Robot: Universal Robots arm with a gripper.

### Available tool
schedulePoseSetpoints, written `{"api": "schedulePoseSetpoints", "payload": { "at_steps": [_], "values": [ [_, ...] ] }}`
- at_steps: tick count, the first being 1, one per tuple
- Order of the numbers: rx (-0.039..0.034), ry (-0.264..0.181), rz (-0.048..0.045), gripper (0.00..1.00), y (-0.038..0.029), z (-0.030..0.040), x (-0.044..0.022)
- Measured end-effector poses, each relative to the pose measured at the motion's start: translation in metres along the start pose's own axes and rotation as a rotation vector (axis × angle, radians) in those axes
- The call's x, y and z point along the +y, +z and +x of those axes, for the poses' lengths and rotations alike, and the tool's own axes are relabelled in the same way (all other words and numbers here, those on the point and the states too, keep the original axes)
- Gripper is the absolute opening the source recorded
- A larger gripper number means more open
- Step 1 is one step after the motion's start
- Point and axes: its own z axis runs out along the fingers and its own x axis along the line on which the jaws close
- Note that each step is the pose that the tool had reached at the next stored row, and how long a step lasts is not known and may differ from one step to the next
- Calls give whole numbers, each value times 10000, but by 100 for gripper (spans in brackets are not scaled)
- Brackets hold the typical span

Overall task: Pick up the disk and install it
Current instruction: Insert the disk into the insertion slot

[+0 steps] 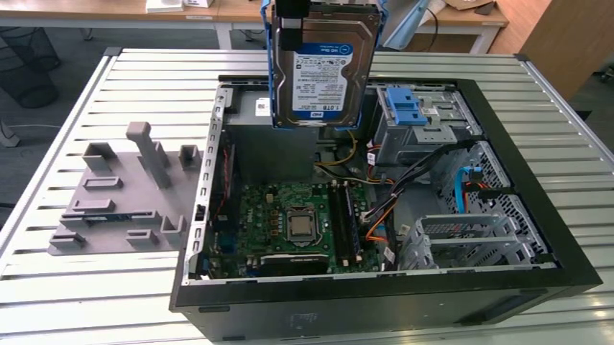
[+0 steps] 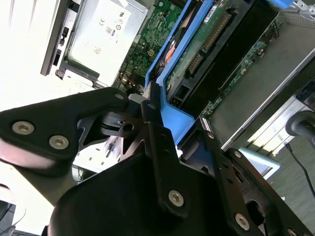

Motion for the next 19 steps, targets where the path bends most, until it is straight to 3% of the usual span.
{"api": "schedulePoseSetpoints", "payload": {
  "at_steps": [10, 16, 19],
  "values": [
    [1, 0, 0, 36, 0, 1, -1],
    [0, -1, 0, 36, 2, -1, -81],
    [2, 0, 0, 36, 2, 7, -82]
  ]
}}
